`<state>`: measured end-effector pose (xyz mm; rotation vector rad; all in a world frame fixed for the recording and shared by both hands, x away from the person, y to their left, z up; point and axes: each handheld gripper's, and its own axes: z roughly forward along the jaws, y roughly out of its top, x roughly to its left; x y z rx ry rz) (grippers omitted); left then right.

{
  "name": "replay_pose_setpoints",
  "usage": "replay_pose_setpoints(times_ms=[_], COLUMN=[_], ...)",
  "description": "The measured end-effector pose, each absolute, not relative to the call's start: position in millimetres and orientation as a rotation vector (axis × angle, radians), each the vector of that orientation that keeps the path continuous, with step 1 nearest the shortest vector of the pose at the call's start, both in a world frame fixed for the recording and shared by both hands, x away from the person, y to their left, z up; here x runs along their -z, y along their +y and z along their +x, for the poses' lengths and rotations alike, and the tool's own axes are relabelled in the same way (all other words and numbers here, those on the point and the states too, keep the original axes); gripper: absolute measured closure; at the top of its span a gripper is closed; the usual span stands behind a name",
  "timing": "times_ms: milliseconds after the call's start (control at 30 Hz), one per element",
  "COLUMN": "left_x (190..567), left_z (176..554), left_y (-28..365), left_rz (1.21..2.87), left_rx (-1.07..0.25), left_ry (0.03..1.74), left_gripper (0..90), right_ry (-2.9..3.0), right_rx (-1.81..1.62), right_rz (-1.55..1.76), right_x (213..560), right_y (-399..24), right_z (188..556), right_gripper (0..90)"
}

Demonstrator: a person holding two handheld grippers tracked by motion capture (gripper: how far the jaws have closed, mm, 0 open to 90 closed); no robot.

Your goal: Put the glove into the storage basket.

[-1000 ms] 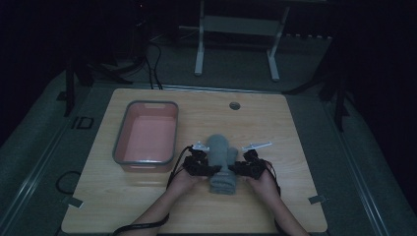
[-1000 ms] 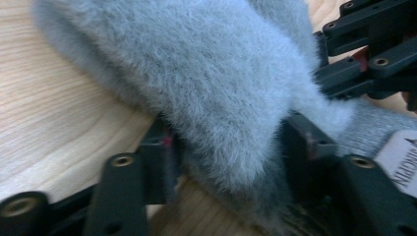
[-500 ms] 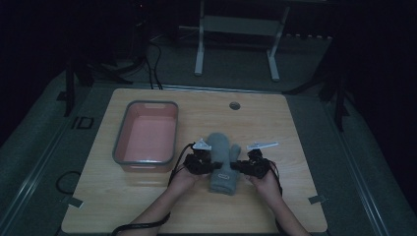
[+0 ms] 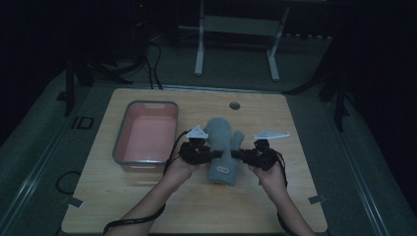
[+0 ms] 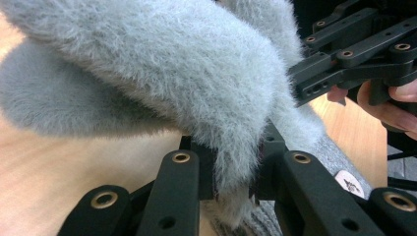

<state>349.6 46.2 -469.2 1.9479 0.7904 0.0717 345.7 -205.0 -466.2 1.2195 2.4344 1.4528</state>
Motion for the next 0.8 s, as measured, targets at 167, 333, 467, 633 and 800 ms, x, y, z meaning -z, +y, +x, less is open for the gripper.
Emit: replay_pose_setpoints(times_ms=[167, 333, 467, 633, 800], left_x=[453, 437, 427, 416, 406], left_z=[356, 361, 364, 367, 368], left_y=[57, 73, 87, 106, 128], left_rz=[1.962, 1.973, 1.971, 1.967, 1.954], left_rx=[-0.079, -0.104, -0.117, -0.14, -0.166], left_ry=[0.786, 0.779, 0.793, 0.813, 0.838], left_gripper=[77.5, 77.5, 77.5, 77.4, 77.5], right_ry=[2.413, 2.414, 2.436, 2.456, 2.471], right_rx=[-1.485, -1.508, -1.515, -1.517, -1.542], right_rz=[1.215, 1.189, 1.166, 1.129, 1.098], right_x=[450, 437, 428, 415, 405], right_y=[-194, -180, -166, -146, -124], right_z=[350, 357, 364, 371, 379], right_gripper=[81.1, 81.1, 81.1, 81.1, 81.2])
